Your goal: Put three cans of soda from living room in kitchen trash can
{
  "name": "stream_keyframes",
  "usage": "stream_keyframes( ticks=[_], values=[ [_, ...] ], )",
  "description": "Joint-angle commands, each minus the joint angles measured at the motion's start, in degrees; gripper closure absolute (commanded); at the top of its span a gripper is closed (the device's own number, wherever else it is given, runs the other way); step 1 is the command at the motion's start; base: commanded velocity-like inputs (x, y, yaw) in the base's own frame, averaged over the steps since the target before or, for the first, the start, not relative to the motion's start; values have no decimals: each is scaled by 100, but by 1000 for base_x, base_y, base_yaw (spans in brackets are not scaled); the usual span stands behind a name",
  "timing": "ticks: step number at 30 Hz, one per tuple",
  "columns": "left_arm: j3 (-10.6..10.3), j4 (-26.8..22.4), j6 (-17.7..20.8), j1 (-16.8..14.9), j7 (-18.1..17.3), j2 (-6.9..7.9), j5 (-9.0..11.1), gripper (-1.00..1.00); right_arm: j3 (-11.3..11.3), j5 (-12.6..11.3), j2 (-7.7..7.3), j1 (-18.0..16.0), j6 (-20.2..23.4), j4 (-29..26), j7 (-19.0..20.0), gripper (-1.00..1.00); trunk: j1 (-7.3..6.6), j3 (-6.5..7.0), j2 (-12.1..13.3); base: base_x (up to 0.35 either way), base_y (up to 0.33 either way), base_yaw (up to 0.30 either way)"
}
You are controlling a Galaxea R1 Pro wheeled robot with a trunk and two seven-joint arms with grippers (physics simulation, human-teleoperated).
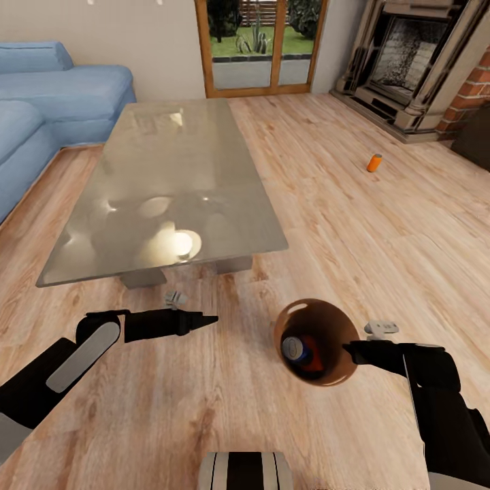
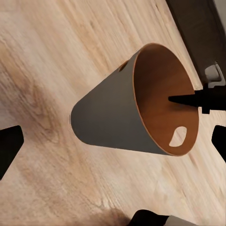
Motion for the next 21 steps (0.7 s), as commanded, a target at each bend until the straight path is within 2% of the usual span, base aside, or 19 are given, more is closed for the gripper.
stream_keyframes(
  ticks=[1,12,21],
  values=[
    [2,3,0,0,0,-3,-6,-100,4,-102,-2,2,40,-1,6,100,0,8,0,0,0,-217],
    [5,32,-8,0,4,-8,-11,-100,9,-98,-2,4,131,-1,3,100,0,83,0,0,0,-217],
    [21,315,-9,0,0,-157,-15,-100,8,-99,-16,3,142,-1,3,100,0,145,0,0,0,-216]
  ],
)
